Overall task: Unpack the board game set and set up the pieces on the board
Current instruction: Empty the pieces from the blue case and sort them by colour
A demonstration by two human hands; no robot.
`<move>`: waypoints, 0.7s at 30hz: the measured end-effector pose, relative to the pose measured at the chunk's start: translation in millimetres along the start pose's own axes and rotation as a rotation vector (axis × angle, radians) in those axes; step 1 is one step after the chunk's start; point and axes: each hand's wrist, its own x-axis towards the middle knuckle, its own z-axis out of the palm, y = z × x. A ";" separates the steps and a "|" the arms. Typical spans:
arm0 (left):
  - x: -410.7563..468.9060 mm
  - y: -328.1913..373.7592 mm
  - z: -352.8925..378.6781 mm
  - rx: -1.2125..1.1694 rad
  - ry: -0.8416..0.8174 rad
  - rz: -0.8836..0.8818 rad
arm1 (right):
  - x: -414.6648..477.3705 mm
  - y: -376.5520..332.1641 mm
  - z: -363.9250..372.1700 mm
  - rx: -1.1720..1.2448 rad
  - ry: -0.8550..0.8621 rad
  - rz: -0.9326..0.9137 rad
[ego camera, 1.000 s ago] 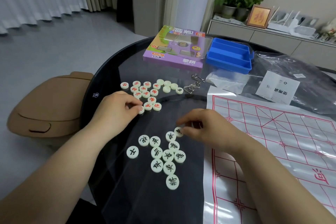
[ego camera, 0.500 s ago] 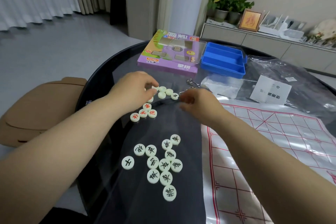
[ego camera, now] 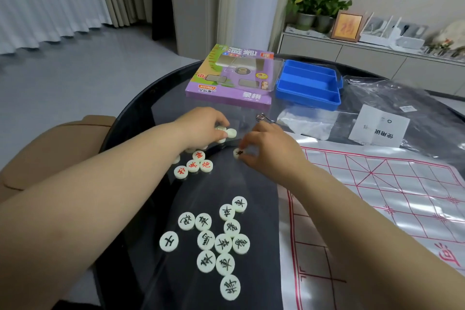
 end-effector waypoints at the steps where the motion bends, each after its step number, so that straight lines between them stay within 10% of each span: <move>1: -0.8 -0.3 -0.3 -0.013 0.010 0.003 | -7.1 -0.2 -1.8 0.020 -0.019 -0.007; 21: -25.6 9.3 3.2 0.071 -0.005 0.090 | -58.6 7.6 3.6 0.575 0.020 0.110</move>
